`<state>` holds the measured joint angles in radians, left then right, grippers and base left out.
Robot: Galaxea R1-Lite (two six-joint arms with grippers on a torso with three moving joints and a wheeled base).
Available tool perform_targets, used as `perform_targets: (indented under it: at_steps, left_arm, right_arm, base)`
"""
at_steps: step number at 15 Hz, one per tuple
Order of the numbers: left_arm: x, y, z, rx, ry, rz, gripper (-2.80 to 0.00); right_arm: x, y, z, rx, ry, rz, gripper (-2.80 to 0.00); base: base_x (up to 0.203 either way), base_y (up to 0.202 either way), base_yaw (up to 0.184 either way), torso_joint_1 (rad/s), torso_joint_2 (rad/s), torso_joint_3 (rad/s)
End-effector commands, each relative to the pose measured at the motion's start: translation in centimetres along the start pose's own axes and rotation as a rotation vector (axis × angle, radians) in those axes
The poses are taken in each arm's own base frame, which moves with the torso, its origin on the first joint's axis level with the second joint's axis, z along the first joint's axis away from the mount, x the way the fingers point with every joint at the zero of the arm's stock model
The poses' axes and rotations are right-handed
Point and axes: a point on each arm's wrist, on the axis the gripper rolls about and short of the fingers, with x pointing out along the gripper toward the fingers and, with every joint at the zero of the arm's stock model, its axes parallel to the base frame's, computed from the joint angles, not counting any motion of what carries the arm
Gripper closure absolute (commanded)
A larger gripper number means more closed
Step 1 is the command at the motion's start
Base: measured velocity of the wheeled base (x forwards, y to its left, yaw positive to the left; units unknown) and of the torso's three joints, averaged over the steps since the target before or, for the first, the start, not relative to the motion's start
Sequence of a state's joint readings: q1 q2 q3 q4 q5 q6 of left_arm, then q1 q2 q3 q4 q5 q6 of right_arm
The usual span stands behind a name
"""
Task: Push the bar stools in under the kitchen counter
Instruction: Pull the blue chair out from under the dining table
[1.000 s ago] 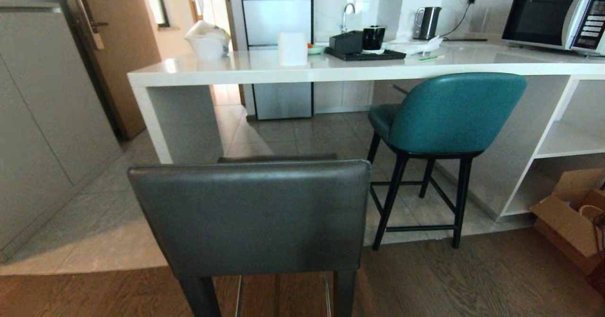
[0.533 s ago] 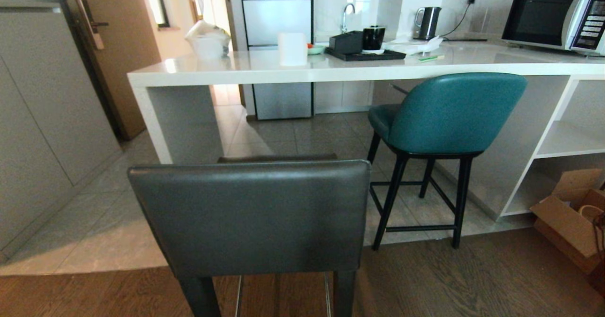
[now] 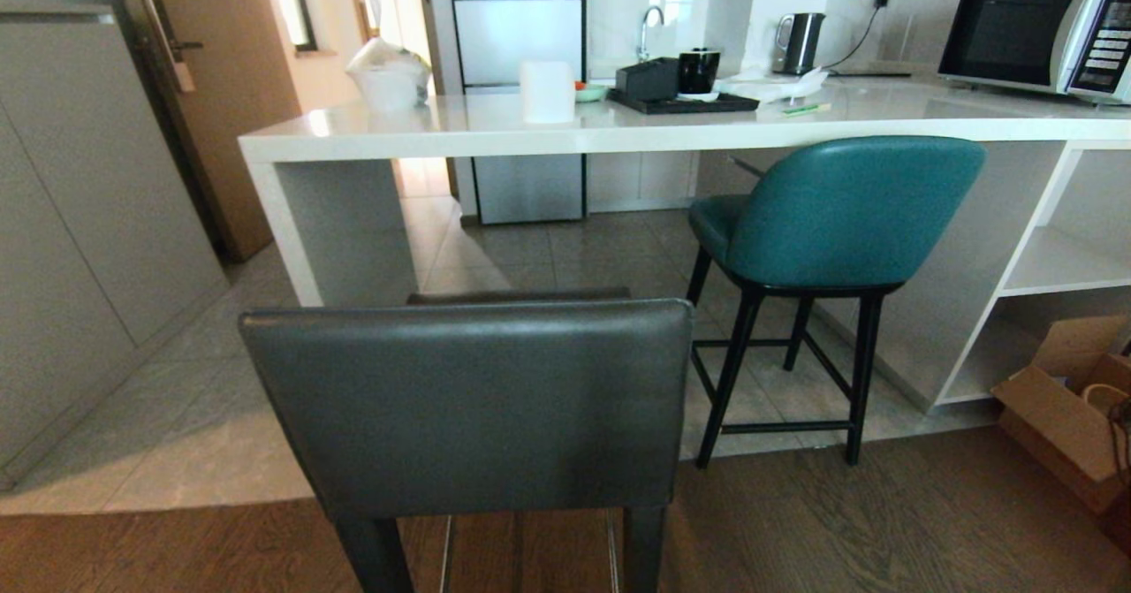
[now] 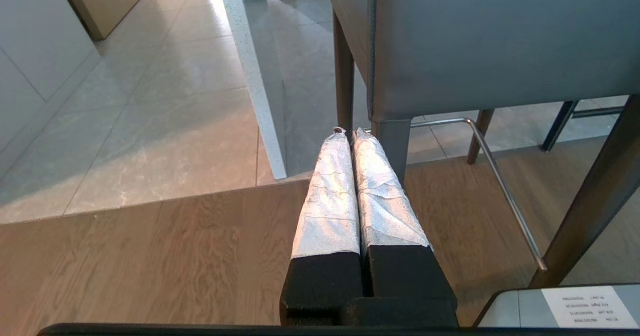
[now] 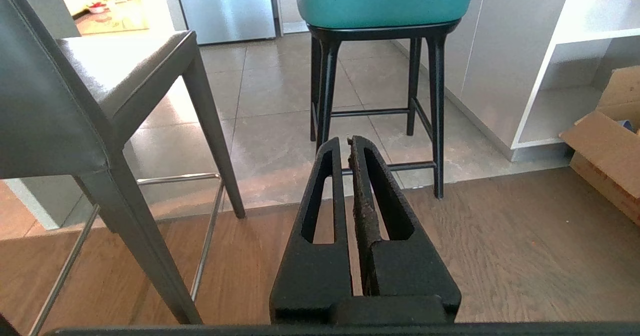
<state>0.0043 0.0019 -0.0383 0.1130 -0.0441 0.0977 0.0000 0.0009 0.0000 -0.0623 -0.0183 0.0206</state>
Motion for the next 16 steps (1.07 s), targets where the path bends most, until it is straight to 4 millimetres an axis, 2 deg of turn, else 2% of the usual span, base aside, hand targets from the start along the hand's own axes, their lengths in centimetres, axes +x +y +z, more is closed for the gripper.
perform_targets:
  at_steps: [1, 13, 16]
  left_arm:
    - [-0.01, 0.00, -0.02, 0.000, 0.001, 0.000, 0.00]
    - [-0.01, 0.00, -0.01, -0.008, -0.001, -0.003, 0.00]
    - [-0.01, 0.00, -0.01, -0.022, -0.002, -0.003, 0.00]
  right_arm:
    - [0.14, -0.01, -0.69, 0.000, 0.023, -0.001, 0.00]
    - [0.14, -0.01, -0.69, 0.003, 0.023, -0.001, 0.00]
    - [0.14, -0.01, -0.68, 0.004, 0.023, -0.001, 0.00]
  base:
    - [0.000, 0.000, 0.000, 0.000, 0.00, 0.000]
    - [0.000, 0.000, 0.000, 0.000, 0.00, 0.000]
    - [0.001, -0.139, -0.005, 0.005, 0.00, 0.003]
